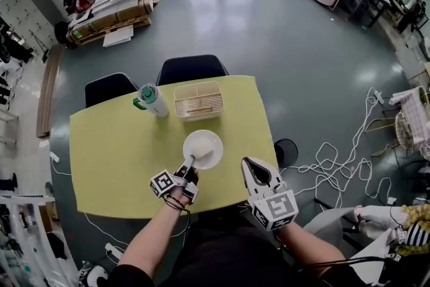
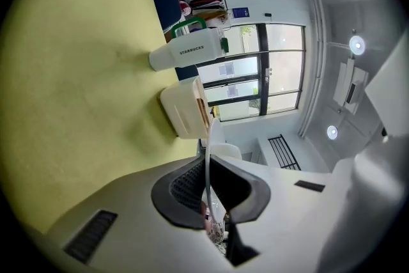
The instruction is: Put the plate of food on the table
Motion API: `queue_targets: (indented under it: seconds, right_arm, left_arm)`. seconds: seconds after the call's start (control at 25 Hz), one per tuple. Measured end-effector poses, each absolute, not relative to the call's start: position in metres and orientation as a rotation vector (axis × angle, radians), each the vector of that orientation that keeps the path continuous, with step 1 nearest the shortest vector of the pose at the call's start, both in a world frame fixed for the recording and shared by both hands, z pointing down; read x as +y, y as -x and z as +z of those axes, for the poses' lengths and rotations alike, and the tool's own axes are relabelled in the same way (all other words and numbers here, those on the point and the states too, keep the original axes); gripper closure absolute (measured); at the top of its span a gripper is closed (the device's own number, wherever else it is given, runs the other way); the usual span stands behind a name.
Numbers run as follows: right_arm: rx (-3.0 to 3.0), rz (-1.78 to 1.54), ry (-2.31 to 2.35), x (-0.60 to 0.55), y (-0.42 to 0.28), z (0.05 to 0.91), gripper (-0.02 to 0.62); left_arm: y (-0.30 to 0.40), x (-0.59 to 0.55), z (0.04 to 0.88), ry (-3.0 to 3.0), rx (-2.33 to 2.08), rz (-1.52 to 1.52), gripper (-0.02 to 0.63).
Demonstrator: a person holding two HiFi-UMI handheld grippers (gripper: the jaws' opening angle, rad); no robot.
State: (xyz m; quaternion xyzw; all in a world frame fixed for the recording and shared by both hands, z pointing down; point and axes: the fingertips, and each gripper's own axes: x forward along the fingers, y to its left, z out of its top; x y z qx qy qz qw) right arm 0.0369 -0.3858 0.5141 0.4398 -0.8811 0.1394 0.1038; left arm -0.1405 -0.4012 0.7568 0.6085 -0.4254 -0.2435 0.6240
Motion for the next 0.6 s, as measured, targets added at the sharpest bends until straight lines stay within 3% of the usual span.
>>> queue_targets:
  seconds: [0.6]
  right_arm:
    - [-2.58,0.445,-1.3,-0.394,-0.045,0.534,0.583]
  left_arm:
    - [0.123,-0.441,0.881,-1.26,-1.04,-0.468,0.586]
